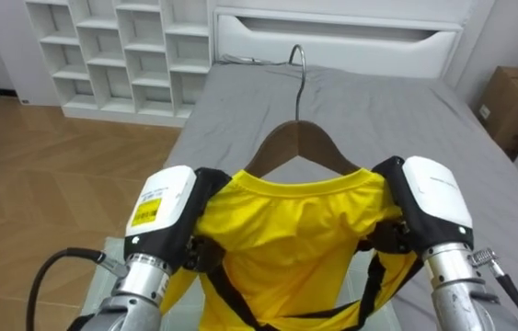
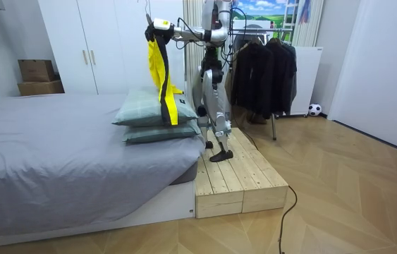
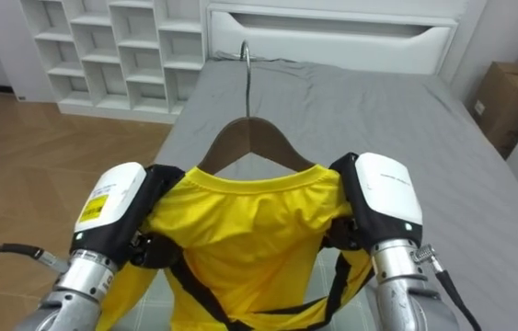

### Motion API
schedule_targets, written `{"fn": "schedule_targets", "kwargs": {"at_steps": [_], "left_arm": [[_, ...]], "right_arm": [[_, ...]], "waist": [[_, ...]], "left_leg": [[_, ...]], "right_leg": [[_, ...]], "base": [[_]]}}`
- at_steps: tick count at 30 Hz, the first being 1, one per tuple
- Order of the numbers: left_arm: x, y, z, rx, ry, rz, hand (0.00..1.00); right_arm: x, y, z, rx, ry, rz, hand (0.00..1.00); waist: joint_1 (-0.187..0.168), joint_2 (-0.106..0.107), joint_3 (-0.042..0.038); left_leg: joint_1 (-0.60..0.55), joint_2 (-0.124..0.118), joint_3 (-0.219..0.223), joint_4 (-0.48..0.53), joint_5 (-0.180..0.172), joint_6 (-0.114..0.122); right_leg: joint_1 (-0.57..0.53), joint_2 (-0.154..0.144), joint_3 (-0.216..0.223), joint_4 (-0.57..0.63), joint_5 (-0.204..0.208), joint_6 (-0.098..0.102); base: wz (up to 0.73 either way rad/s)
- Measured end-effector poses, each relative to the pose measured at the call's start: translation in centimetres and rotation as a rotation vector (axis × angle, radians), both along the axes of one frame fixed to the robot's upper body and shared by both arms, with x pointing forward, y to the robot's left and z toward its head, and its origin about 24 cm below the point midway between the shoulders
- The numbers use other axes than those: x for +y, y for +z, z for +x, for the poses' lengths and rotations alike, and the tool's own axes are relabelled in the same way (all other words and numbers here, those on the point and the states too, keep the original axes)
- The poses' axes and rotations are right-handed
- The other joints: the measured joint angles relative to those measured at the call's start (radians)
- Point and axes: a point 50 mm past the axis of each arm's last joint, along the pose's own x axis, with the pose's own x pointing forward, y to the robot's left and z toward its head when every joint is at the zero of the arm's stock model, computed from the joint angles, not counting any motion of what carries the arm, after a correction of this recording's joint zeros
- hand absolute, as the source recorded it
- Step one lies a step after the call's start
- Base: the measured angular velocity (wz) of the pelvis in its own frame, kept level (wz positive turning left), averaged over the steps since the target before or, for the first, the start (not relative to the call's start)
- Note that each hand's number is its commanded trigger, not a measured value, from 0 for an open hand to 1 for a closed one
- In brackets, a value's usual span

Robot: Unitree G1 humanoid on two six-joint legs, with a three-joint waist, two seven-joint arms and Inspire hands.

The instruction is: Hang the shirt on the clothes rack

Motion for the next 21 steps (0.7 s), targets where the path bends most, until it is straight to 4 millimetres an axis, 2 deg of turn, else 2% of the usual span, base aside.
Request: {"fn": "schedule_targets", "kwargs": {"at_steps": [9, 21], "left_arm": [[-0.7, -0.4, -0.1, 0.037, -0.017, -0.007, 0.0], [-0.7, -0.8, -0.1, 0.063, -0.016, -0.002, 0.0]], "right_arm": [[0.7, -0.8, -0.1, 0.046, 0.028, -0.015, 1.0], [0.8, -1.1, -0.1, 0.075, 0.033, -0.022, 1.0]], "waist": [[-0.001, 0.013, -0.0007], [0.0, 0.014, -0.0015]], "left_leg": [[-0.002, 0.0, 0.001, 0.0, 0.0, 0.0], [-0.002, -0.001, 0.003, 0.0, 0.0, 0.0]], "right_leg": [[-0.002, 0.001, 0.0, 0.0, -0.001, 0.001], [-0.002, 0.002, 0.001, 0.0, -0.001, 0.001]], "base": [[0.0], [0.0]]}}
